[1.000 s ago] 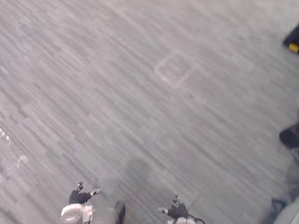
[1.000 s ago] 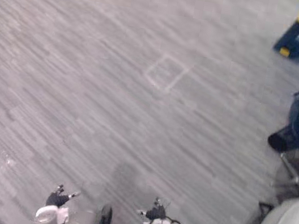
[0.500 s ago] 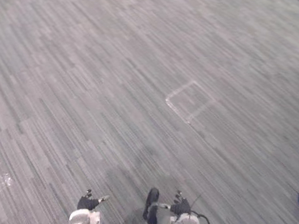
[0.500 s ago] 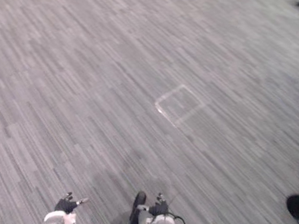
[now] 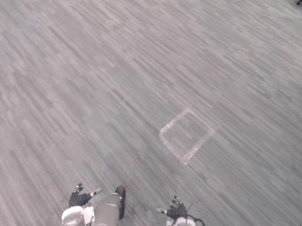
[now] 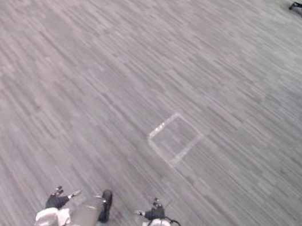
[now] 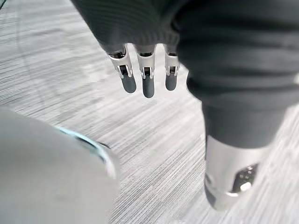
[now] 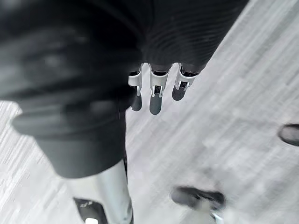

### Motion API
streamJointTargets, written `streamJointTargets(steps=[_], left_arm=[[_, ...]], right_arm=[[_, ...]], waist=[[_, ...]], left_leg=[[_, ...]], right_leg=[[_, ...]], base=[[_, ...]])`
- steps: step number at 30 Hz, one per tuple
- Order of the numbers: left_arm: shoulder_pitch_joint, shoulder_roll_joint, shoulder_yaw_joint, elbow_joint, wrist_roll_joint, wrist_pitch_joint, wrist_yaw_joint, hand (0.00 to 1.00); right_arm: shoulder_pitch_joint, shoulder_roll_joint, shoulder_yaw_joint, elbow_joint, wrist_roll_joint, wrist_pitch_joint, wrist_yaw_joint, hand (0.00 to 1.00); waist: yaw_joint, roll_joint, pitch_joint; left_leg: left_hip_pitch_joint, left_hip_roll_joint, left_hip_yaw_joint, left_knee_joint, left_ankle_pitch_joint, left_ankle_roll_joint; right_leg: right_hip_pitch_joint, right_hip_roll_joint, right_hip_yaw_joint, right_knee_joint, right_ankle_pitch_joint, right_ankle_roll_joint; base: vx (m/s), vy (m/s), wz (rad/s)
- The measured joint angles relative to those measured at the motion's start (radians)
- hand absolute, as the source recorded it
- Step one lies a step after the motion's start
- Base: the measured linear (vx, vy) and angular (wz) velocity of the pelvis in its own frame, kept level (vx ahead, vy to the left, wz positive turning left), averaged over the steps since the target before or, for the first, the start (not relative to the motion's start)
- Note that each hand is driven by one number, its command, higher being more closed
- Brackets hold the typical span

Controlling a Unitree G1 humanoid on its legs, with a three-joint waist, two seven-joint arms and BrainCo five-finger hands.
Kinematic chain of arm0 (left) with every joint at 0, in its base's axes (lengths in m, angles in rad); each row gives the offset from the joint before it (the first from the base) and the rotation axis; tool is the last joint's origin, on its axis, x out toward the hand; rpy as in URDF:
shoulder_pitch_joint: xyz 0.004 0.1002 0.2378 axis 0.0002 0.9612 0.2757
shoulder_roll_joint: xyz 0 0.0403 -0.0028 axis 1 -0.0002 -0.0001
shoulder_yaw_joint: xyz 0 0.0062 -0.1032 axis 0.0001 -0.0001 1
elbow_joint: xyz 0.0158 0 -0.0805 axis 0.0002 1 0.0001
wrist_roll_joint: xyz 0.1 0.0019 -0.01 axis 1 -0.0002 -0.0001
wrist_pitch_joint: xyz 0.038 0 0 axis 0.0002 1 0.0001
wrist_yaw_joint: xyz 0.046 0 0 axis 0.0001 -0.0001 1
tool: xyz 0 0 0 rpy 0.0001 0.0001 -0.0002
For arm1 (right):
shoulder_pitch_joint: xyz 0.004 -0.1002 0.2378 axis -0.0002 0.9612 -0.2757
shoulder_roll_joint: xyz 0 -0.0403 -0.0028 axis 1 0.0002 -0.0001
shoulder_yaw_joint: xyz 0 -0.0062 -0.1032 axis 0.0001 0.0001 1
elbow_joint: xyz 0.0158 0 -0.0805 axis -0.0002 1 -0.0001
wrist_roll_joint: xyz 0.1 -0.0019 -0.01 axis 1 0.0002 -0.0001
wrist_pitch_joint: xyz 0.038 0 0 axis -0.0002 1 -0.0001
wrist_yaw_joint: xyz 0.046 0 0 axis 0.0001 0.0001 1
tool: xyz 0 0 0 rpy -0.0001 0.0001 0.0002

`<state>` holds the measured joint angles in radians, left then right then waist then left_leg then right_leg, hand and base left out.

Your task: Organize the slippers on the shoe rack

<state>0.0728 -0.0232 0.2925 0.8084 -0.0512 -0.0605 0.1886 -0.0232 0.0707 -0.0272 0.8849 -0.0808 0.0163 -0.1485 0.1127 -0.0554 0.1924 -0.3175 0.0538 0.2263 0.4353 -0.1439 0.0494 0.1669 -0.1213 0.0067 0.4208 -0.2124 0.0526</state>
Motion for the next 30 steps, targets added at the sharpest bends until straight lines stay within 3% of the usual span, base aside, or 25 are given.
streamJointTargets(steps=[1,2,3,5,8,10,11,12,13,14,15,17,18,19,20,21,23,25,26,30], left_arm=[[0.0,0.002,-0.004,0.007,0.0,0.001,0.0,0.0],[0.001,0.005,-0.012,0.015,-0.001,0.003,0.001,0.0],[-0.002,0.007,-0.018,0.031,-0.002,0.007,0.001,0.0],[-0.003,0.006,-0.023,0.047,-0.002,0.008,0.001,0.0],[-0.011,0.005,-0.037,0.054,0.0,0.008,0.001,0.0],[-0.023,0.004,-0.034,0.087,0.011,0.008,0.001,0.0],[-0.023,0.004,-0.035,0.09,0.011,0.009,0.0,0.0],[-0.022,0.008,-0.037,0.101,0.015,0.007,-0.001,0.0],[-0.021,0.008,-0.037,0.105,0.016,0.007,-0.001,0.0],[-0.021,0.011,-0.038,0.114,0.028,0.008,-0.004,0.0],[-0.028,-0.005,-0.038,0.129,0.031,0.009,-0.015,0.0],[-0.015,-0.026,-0.038,0.131,0.048,0.01,-0.021,0.0],[-0.012,-0.031,-0.036,0.13,0.052,0.009,-0.021,0.0],[-0.011,-0.036,-0.021,0.127,0.053,0.012,-0.022,0.0],[-0.015,-0.04,0.003,0.127,0.056,0.017,-0.026,0.0],[0.0,-0.037,0.019,0.126,0.057,0.023,-0.027,0.0],[0.002,-0.02,0.037,0.113,0.054,0.024,-0.031,0.0],[0.006,-0.014,0.034,0.09,0.05,0.021,-0.036,0.0],[0.013,-0.016,0.036,0.07,0.049,0.018,-0.036,0.0],[0.017,-0.029,0.037,0.048,0.05,0.005,-0.036,0.0]], right_arm=[[0.005,0.0,-0.003,0.002,0.0,0.0,0.0,0.0],[0.014,-0.001,-0.006,0.005,0.0,0.0,0.003,0.0],[0.035,-0.004,-0.01,0.005,0.0,-0.001,0.008,0.0],[0.062,-0.003,-0.009,-0.011,-0.001,-0.001,0.014,0.0],[0.055,-0.001,-0.013,-0.021,-0.006,-0.011,0.012,0.0],[0.05,-0.003,-0.04,-0.032,-0.007,-0.012,0.012,0.0],[0.049,-0.003,-0.047,-0.028,-0.008,-0.011,0.012,0.0],[0.036,-0.006,-0.05,-0.008,-0.01,-0.01,0.012,0.0],[0.035,-0.006,-0.05,-0.006,-0.011,-0.01,0.011,0.0],[0.035,-0.006,-0.048,0.0,-0.034,-0.006,0.012,0.0],[0.029,-0.01,-0.063,-0.005,-0.037,-0.007,0.012,0.0],[0.028,-0.009,-0.091,-0.003,-0.037,-0.006,0.011,0.0],[0.028,-0.007,-0.091,0.0,-0.037,-0.006,0.011,0.0],[0.027,-0.003,-0.085,-0.003,-0.037,-0.007,0.014,0.0],[0.027,-0.003,-0.085,-0.004,-0.037,-0.003,0.014,0.0],[0.033,0.0,-0.073,-0.002,-0.035,0.006,0.012,0.0],[0.031,0.001,-0.064,0.0,-0.034,0.011,0.011,0.0],[0.035,0.0,-0.064,0.001,-0.034,0.013,0.01,0.0],[0.035,0.0,-0.064,0.006,-0.033,0.013,0.009,0.0],[0.034,0.001,-0.069,0.011,-0.034,0.015,-0.002,0.0]], waist=[[0.0,-0.001,-0.001],[0.0,-0.001,0.002],[-0.009,0.005,0.005],[-0.03,0.016,0.004],[-0.054,0.013,0.004],[-0.057,0.016,0.006],[-0.057,0.017,0.006],[-0.06,0.015,0.006],[-0.06,0.014,0.006],[-0.063,0.006,0.001],[-0.067,0.034,-0.002],[-0.068,0.079,-0.025],[-0.068,0.088,-0.028],[-0.075,0.104,-0.026],[-0.078,0.112,-0.021],[-0.073,0.11,-0.016],[-0.062,0.09,-0.002],[-0.052,0.075,-0.003],[-0.045,0.065,-0.005],[-0.032,0.06,0.005]], left_leg=[[0.021,-0.006,0.003,0.001,-0.017,0.003],[0.081,-0.02,0.017,0.0,-0.058,0.006],[0.165,-0.036,0.019,-0.006,-0.096,0.006],[0.27,-0.046,0.025,-0.059,-0.117,0.009],[0.375,-0.04,0.02,-0.146,-0.13,0.003],[0.478,-0.036,0.047,-0.223,-0.146,-0.02],[0.497,-0.035,0.054,-0.237,-0.149,-0.026],[0.547,-0.045,0.071,-0.265,-0.164,-0.052],[0.553,-0.048,0.072,-0.264,-0.169,-0.06],[0.589,-0.065,0.061,-0.263,-0.184,-0.086],[0.624,-0.043,0.036,-0.255,-0.197,-0.104],[0.611,0.001,0.007,-0.187,-0.194,-0.11],[0.6,0.013,0.004,-0.152,-0.194,-0.11],[0.555,0.047,-0.007,-0.02,-0.19,-0.113],[0.485,0.082,-0.026,0.178,-0.145,-0.121],[0.38,0.133,-0.046,0.465,-0.057,-0.116],[0.256,0.163,-0.039,0.657,-0.116,-0.093],[0.185,0.157,-0.043,0.635,-0.146,-0.077],[0.134,0.154,-0.046,0.552,-0.174,-0.077],[0.04,0.056,-0.197,0.209,-0.188,-0.106]], right_leg=[[-0.014,-0.007,0.01,0.062,0.023,0.017],[-0.08,-0.021,0.033,0.261,0.107,0.042],[-0.185,-0.038,0.023,0.538,0.133,0.038],[-0.308,-0.044,-0.04,0.697,0.085,0.012],[-0.437,-0.039,-0.185,0.595,0.015,-0.012],[-0.47,-0.02,-0.336,0.263,0.015,-0.029],[-0.467,-0.011,-0.359,0.185,0.027,-0.033],[-0.456,0.025,-0.413,-0.052,0.108,-0.054],[-0.456,0.029,-0.418,-0.078,0.124,-0.058],[-0.44,0.04,-0.434,-0.164,0.206,-0.123],[-0.43,0.06,-0.428,-0.128,0.25,-0.202],[-0.422,0.098,-0.441,-0.111,0.186,-0.207],[-0.412,0.111,-0.439,-0.11,0.172,-0.208],[-0.386,0.142,-0.436,-0.119,0.151,-0.212],[-0.344,0.174,-0.424,-0.141,0.132,-0.215],[-0.263,0.215,-0.37,-0.185,0.109,-0.224],[-0.174,0.241,-0.285,-0.194,0.056,-0.24],[-0.135,0.245,-0.22,-0.211,0.041,-0.237],[-0.108,0.244,-0.157,-0.221,0.044,-0.216],[-0.026,0.223,0.026,-0.236,0.016,-0.174]], base=[[0.7,0.379,-0.17],[0.42,0.213,-0.16],[0.61,0.296,-0.12],[0.5,0.171,0.12],[0.37,0.05,0.06],[0.48,0.01,-0.19],[0.5,-0.003,-0.32],[0.43,-0.016,-0.23],[0.67,-0.049,-0.17],[0.71,-0.116,0.03],[0.72,-0.126,0.02],[0.6,-0.164,-0.04],[0.48,-0.159,-0.14],[0.46,-0.123,-0.25],[0.54,-0.109,-0.68],[0.52,-0.08,-0.78],[0.49,-0.037,-1.1],[0.39,-0.002,-1.2],[0.47,0.069,-1.64],[0.44,0.209,-1.36]])
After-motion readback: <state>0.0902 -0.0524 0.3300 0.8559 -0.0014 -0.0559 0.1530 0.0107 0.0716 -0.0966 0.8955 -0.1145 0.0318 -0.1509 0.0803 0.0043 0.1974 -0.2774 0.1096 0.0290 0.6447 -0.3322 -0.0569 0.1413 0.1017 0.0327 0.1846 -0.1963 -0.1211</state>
